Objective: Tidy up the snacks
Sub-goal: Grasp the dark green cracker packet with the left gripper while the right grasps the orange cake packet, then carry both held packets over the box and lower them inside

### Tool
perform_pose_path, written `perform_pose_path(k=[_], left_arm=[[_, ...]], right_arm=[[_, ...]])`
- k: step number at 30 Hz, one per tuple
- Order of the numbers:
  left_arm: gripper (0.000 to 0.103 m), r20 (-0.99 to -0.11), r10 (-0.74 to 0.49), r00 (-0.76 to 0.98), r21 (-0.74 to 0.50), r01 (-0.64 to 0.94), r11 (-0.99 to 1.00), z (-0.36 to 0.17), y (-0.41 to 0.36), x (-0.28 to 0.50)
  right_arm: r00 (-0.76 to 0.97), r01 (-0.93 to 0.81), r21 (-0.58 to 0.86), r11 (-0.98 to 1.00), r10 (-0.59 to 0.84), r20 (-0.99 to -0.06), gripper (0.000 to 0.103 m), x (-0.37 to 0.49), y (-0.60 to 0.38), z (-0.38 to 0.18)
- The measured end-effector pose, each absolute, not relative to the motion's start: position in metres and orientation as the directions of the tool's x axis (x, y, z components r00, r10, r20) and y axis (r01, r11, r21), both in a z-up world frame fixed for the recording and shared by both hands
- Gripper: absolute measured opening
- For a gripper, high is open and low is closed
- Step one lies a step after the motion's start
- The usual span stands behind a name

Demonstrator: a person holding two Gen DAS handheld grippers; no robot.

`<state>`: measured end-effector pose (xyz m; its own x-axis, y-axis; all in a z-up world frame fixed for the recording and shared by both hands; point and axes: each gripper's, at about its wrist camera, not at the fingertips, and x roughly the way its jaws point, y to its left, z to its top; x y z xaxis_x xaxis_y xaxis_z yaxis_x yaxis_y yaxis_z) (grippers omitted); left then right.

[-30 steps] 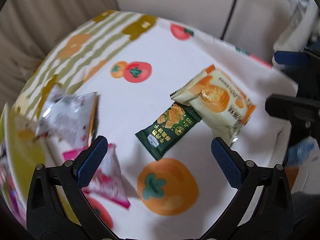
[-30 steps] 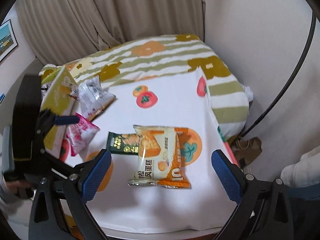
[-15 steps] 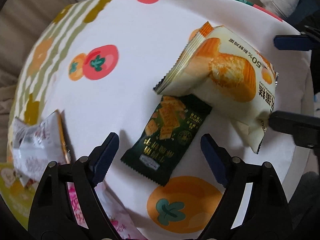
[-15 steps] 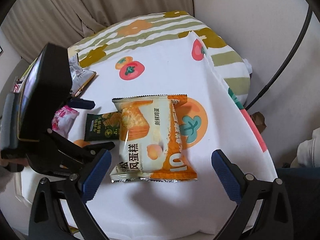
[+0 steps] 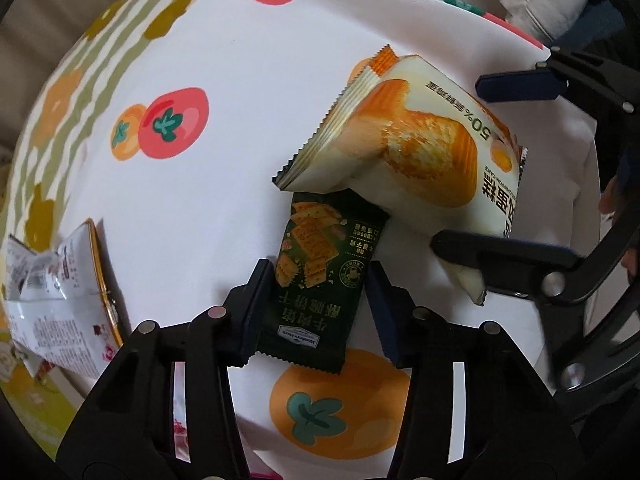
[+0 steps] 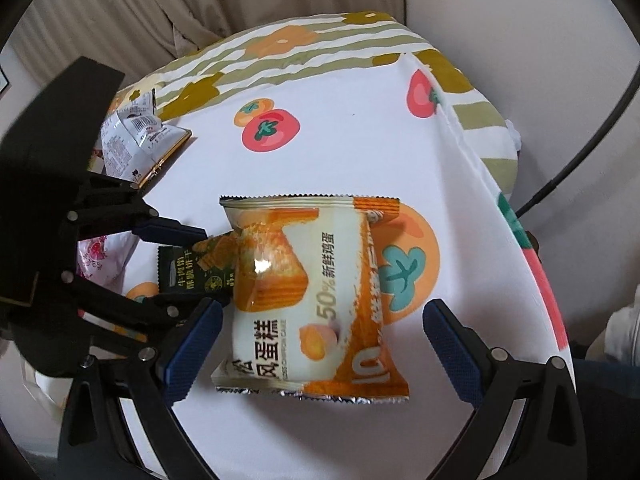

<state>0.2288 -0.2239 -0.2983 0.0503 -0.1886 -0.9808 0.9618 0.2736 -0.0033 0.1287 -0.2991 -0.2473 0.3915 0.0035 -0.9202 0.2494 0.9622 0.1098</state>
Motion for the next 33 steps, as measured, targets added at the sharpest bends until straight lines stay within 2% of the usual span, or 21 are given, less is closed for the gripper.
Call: perform_pose_path(k=[11,14,16,20,27,33], left_arm=[[0.043,-0.982,-0.174,0.072,-0.002,0.920,0.393,-0.300,-0.204,0.237],[0.043,-0.982,-0.172,0.078,-0.004,0.903,0.429,-0.300,-0.197,0.237],[0.043,-0.980,-0.177,0.086,-0.005,0.889,0.458,-0.299,-0.191,0.238],[0.043,-0.974,-0.207,0.093,-0.021,0.871,0.491,-0.296,-0.187,0.235],[0.043,-0.957,-0.253,0.140,-0.018,0.846,0.534,-0.270,-0.186,0.231],[0.043,-0.938,-0.289,0.191,-0.023,0.797,0.604,-0.235,-0.173,0.233]], right_arm=[[0.377,0.206,0.119,0.971,0.033,-0.926,0.099,0.144,-0.301,-0.263],[0.369,0.189,0.115,0.975,0.038,-0.929,0.087,0.148,-0.297,-0.265],[0.361,0.178,0.109,0.978,0.038,-0.932,0.073,0.150,-0.295,-0.267],[0.358,0.168,0.119,0.979,0.052,-0.932,0.062,0.150,-0.295,-0.266],[0.374,0.191,0.109,0.975,0.031,-0.927,0.062,0.147,-0.303,-0.248],[0.427,0.191,0.102,0.976,0.011,-0.904,0.061,0.144,-0.310,-0.211]])
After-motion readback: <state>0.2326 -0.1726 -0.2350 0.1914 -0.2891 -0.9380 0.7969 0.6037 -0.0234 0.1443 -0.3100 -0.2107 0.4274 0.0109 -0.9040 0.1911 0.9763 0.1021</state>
